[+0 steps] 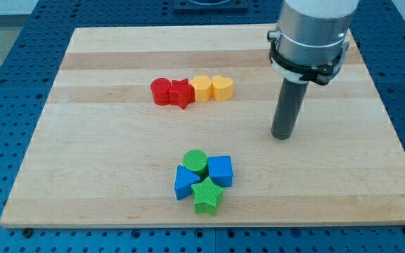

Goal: Place the red circle in between the yellow heart and yellow hexagon

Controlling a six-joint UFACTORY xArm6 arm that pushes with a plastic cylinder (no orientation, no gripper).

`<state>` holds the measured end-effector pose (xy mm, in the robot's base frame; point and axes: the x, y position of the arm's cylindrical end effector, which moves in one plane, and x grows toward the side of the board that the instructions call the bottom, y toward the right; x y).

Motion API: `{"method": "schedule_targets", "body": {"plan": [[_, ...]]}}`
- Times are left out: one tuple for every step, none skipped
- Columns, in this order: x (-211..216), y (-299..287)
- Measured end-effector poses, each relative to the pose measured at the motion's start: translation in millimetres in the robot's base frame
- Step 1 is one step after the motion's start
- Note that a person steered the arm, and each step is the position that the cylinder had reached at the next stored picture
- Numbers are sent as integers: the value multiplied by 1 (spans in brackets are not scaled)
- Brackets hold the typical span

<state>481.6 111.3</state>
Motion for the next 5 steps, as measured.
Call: {"method": "schedule_targets", "body": {"plan": [[0,-4],[0,-17],[-4,-51],[-7,-112],[-13,-167]]}}
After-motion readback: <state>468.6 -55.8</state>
